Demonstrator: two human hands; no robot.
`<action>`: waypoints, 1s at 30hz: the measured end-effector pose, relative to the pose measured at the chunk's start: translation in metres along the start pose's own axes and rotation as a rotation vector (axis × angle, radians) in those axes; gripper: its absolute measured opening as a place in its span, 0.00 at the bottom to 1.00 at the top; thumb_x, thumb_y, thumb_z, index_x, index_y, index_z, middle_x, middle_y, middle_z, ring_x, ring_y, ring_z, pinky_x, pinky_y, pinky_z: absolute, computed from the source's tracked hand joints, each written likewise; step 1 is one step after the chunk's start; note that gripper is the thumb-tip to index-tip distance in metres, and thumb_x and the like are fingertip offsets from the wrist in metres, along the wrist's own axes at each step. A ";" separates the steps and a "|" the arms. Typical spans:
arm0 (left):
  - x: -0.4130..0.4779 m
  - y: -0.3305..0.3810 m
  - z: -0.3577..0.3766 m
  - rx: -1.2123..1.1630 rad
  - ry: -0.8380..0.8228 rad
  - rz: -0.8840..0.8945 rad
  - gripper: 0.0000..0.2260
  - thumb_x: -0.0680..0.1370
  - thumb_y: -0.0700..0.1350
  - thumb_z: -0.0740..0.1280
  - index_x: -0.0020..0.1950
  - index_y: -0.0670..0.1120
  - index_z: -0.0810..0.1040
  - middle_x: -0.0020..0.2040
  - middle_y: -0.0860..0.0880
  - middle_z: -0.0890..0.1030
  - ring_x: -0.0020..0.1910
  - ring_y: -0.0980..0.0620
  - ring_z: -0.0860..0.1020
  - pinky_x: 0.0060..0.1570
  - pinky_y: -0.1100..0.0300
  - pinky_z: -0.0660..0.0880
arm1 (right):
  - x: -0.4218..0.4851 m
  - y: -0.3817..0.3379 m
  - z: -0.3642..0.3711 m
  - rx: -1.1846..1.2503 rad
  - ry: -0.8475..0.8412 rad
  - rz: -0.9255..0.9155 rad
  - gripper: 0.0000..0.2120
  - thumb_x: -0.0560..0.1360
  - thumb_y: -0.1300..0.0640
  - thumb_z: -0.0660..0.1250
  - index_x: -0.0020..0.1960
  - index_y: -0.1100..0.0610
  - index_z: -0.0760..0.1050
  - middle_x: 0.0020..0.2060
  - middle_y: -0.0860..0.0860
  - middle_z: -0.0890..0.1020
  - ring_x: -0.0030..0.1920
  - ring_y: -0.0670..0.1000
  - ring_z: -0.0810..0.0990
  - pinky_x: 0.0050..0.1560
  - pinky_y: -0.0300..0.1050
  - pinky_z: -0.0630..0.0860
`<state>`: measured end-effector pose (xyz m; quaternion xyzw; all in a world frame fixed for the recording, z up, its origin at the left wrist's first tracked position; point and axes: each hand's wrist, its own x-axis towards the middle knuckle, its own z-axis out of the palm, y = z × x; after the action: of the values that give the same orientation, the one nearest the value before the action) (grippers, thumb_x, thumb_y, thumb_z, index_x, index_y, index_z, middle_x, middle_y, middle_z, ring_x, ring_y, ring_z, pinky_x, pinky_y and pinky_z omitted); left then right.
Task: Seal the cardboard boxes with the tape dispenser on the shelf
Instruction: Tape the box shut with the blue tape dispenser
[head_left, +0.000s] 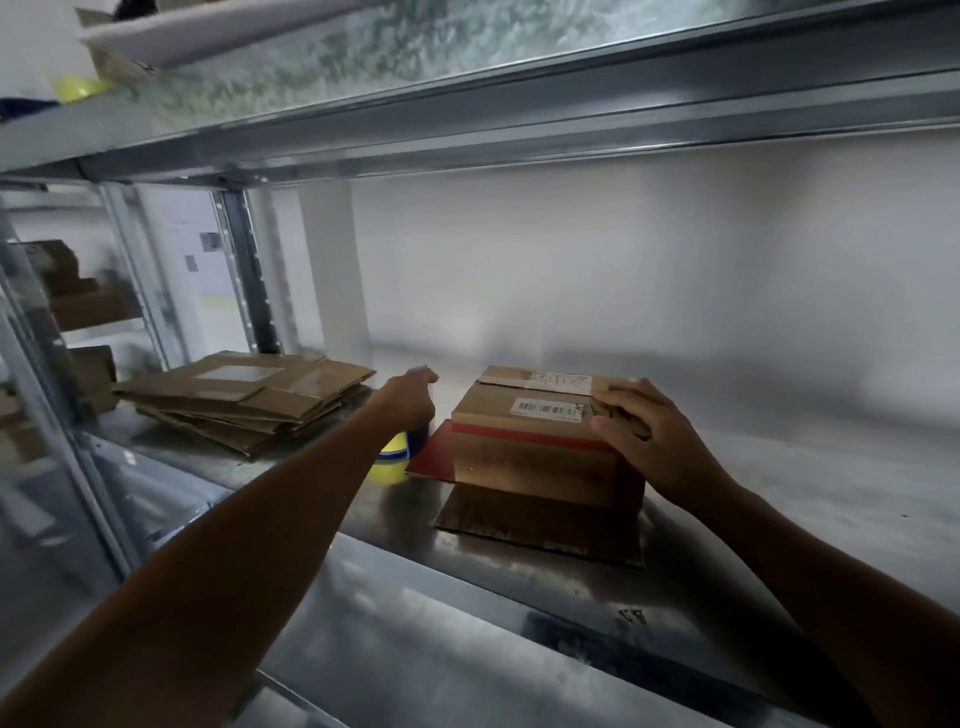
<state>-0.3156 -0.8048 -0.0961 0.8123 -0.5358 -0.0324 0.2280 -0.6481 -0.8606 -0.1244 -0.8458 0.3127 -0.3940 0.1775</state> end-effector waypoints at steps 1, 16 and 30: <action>-0.001 -0.002 -0.001 0.030 -0.019 0.018 0.23 0.80 0.37 0.62 0.76 0.43 0.68 0.73 0.41 0.73 0.69 0.41 0.74 0.65 0.56 0.68 | 0.000 0.000 0.001 0.013 0.001 -0.005 0.20 0.80 0.48 0.67 0.69 0.54 0.77 0.65 0.45 0.74 0.67 0.46 0.72 0.72 0.49 0.68; -0.011 -0.036 0.003 0.465 0.034 0.066 0.37 0.72 0.65 0.71 0.74 0.61 0.56 0.54 0.47 0.81 0.51 0.43 0.81 0.46 0.53 0.77 | 0.000 0.001 0.007 0.085 0.027 0.004 0.18 0.80 0.51 0.68 0.68 0.56 0.78 0.65 0.46 0.73 0.68 0.46 0.71 0.72 0.50 0.69; -0.008 0.013 -0.058 -0.065 0.290 0.601 0.35 0.70 0.72 0.68 0.74 0.76 0.56 0.57 0.55 0.83 0.49 0.49 0.82 0.51 0.55 0.80 | -0.001 -0.006 0.006 0.125 -0.015 -0.002 0.22 0.79 0.44 0.63 0.70 0.53 0.75 0.67 0.44 0.72 0.69 0.42 0.70 0.68 0.39 0.71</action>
<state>-0.3131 -0.7824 -0.0401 0.6066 -0.7119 0.1351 0.3270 -0.6420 -0.8553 -0.1251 -0.8363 0.2853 -0.4068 0.2317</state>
